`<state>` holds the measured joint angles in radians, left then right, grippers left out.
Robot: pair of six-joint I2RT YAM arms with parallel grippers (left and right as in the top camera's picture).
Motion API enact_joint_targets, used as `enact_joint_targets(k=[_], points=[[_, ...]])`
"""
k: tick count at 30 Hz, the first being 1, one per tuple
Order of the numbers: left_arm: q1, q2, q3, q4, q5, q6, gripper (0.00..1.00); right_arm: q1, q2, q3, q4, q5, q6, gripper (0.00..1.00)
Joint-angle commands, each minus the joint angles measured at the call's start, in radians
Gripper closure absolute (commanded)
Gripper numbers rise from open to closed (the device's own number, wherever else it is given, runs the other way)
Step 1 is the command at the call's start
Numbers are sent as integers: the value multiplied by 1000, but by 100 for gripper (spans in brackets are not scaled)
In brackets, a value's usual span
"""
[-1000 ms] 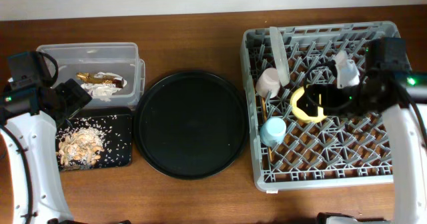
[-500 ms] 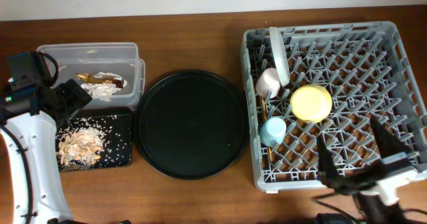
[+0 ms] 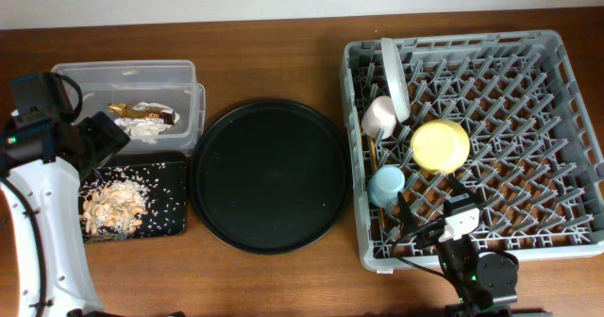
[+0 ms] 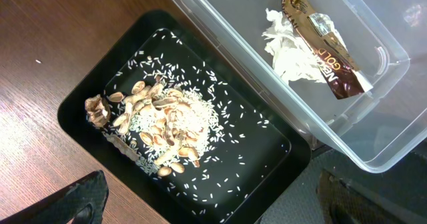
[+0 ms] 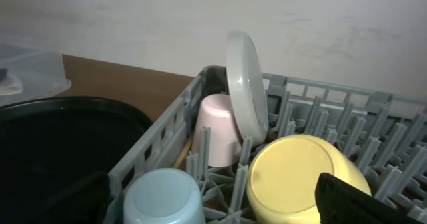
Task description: Sort waste into correct bins and load items into the dishwasher rack
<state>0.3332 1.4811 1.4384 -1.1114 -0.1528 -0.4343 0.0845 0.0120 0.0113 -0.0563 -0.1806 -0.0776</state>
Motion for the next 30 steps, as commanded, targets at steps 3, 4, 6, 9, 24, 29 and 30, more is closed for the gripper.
enact_joint_targets(k=[3, 4, 6, 9, 24, 29, 30], points=[[3, -4, 7, -1, 0, 2, 1, 9, -9, -6, -8, 35, 8, 2], [3, -4, 7, -1, 0, 2, 1, 9, -9, -6, -8, 35, 8, 2], [3, -4, 7, -1, 0, 2, 1, 9, -9, -6, -8, 35, 8, 1], [3, -4, 7, -1, 0, 2, 1, 9, -9, -6, -8, 35, 8, 2], [-280, -471, -93, 0, 0, 2, 1, 9, -9, -6, -8, 35, 8, 2], [-285, -1051, -668, 82, -53, 2, 1, 9, -9, -6, -8, 35, 8, 2], [-285, -1205, -864, 328, -51, 2, 1, 9, -8, -6, -8, 35, 8, 2]])
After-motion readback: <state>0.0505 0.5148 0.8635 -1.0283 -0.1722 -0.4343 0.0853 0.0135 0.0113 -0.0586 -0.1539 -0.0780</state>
